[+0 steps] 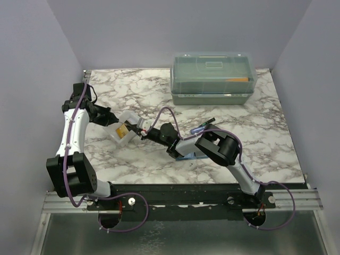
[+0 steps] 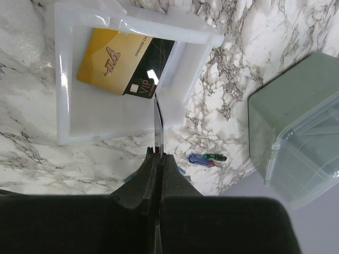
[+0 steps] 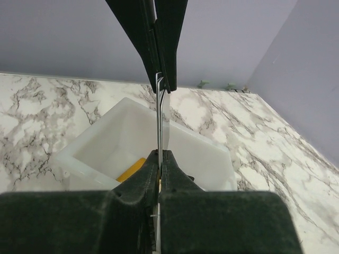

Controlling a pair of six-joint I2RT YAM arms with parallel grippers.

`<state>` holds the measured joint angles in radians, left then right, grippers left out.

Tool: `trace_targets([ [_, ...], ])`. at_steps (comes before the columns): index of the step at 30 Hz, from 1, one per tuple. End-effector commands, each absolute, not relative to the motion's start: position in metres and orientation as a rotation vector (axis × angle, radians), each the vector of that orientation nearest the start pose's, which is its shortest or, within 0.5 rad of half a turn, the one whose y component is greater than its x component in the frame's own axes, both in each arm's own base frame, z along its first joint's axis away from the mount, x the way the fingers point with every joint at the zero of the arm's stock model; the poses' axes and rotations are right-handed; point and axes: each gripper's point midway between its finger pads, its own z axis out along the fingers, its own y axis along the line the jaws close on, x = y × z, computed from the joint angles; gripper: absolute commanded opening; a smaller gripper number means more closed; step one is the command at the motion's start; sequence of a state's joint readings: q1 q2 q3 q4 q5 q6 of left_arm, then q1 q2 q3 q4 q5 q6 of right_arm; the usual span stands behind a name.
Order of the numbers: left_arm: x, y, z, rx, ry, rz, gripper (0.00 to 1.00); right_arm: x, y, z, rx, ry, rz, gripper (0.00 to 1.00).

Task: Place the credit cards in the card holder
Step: Place the credit card in the storage box.

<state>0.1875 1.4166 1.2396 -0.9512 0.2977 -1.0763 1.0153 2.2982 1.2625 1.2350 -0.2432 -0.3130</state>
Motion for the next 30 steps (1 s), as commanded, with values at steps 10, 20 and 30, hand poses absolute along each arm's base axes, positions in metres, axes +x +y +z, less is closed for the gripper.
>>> trace_targets([
  [10,0.325,-0.037,0.164,-1.572,2.268,-0.763,0.47,0.288,0.543,0.167,-0.995,1.029,0.906,0.00],
  [20,0.322,-0.041,0.170,-1.564,2.252,-0.807,0.46,0.307,0.544,0.154,-1.019,1.061,0.793,0.00],
  [30,0.333,-0.042,0.176,-1.514,2.261,-0.831,0.00,0.296,0.540,0.145,-1.059,1.052,0.825,0.19],
])
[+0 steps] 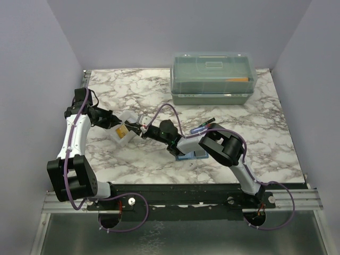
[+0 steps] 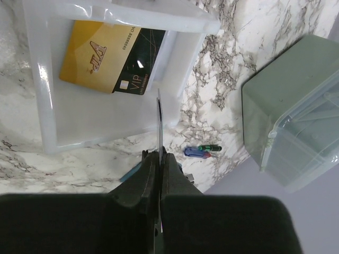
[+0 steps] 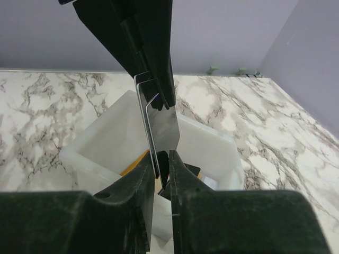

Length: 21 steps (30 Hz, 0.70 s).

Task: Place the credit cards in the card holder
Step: Place the credit card in the storage box.

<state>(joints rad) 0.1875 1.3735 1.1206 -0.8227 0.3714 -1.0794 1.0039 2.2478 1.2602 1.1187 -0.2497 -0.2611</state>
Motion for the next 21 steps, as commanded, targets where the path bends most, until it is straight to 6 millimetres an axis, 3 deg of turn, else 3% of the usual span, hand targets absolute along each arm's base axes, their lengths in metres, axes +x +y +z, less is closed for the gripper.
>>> trace_targets([
  [1,0.333,-0.041,0.177,-1.515,2.257,-0.828,0.00,0.296,0.539,0.145,-1.057,1.055,0.826,0.23],
  [4,0.334,-0.041,0.179,-1.513,2.250,-0.830,0.00,0.299,0.536,0.143,-1.047,1.059,0.815,0.28],
  [9,0.332,-0.039,0.179,-1.530,2.245,-0.817,0.00,0.303,0.532,0.141,-1.040,1.060,0.786,0.29],
  [21,0.329,-0.039,0.177,-1.573,2.246,-0.800,0.00,0.309,0.531,0.144,-1.024,1.046,0.761,0.18],
])
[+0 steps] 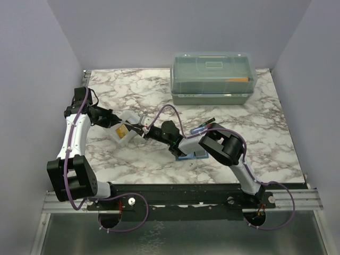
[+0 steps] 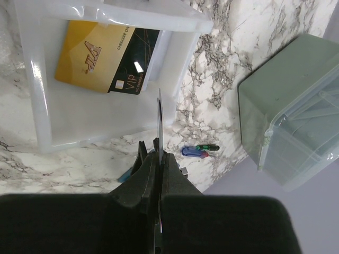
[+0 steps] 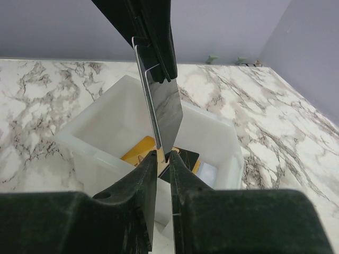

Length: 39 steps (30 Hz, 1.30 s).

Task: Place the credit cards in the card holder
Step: Place the credit card in the storage box.

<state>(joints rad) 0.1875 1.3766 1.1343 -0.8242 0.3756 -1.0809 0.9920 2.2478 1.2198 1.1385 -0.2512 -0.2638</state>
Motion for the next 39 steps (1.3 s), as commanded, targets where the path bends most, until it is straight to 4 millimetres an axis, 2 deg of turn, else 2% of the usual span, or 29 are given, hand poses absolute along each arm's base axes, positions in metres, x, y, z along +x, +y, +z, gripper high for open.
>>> trace_targets([
  [1,0.329,-0.039,0.177,-1.575,2.246,-0.799,0.00,0.310,0.532,0.145,-1.022,1.044,0.762,0.18],
  [17,0.327,-0.039,0.174,-1.593,2.252,-0.792,0.00,0.314,0.539,0.153,-1.023,1.023,0.756,0.22],
  [25,0.326,-0.039,0.172,-1.603,2.252,-0.793,0.00,0.315,0.542,0.153,-1.028,1.023,0.758,0.20],
  [32,0.325,-0.040,0.169,-1.623,2.254,-0.792,0.00,0.314,0.544,0.149,-1.042,1.031,0.759,0.06],
  [34,0.325,-0.040,0.170,-1.620,2.253,-0.792,0.00,0.313,0.542,0.146,-1.045,1.039,0.763,0.09],
  [36,0.326,-0.039,0.171,-1.617,2.250,-0.792,0.00,0.313,0.539,0.144,-1.038,1.044,0.757,0.18],
  [39,0.327,-0.039,0.173,-1.614,2.246,-0.792,0.00,0.313,0.536,0.141,-1.030,1.052,0.750,0.26],
])
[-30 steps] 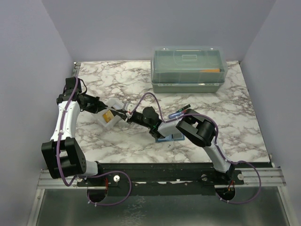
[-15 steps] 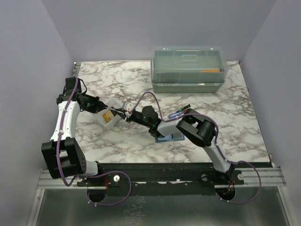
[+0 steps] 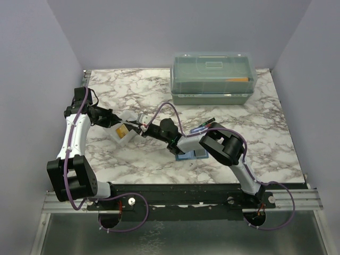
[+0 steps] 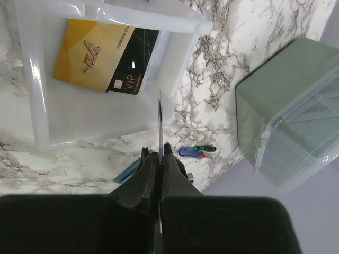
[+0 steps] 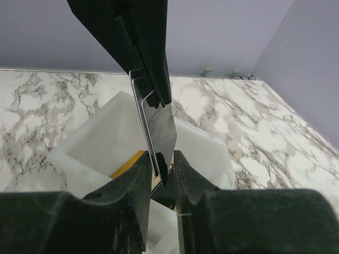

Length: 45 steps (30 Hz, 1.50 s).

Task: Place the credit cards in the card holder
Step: Place the credit card in the storage box.

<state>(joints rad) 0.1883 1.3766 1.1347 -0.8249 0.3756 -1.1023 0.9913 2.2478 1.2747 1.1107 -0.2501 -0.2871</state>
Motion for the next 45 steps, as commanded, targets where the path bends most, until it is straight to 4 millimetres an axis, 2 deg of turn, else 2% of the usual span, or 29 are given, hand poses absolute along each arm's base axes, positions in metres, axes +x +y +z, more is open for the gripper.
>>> trace_targets([
  [1,0.328,-0.039,0.173,-1.613,2.244,-0.792,0.00,0.313,0.535,0.140,-1.030,1.055,0.746,0.27],
  [11,0.326,-0.040,0.173,-1.614,2.245,-0.795,0.00,0.314,0.535,0.139,-1.034,1.057,0.741,0.17],
  [17,0.326,-0.039,0.174,-1.614,2.241,-0.796,0.00,0.316,0.536,0.138,-1.042,1.061,0.732,0.06],
  [24,0.326,-0.037,0.169,-1.632,2.243,-0.774,0.00,0.321,0.531,0.133,-1.032,1.098,0.697,0.00],
  [28,0.325,-0.037,0.161,-1.647,2.253,-0.759,0.12,0.325,0.523,0.135,-1.005,1.129,0.662,0.00],
  [37,0.323,-0.037,0.144,-1.661,2.272,-0.745,0.36,0.328,0.518,0.135,-1.029,1.119,0.608,0.00],
  [45,0.324,-0.037,0.139,-1.650,2.277,-0.750,0.45,0.327,0.519,0.135,-1.043,1.119,0.606,0.00],
])
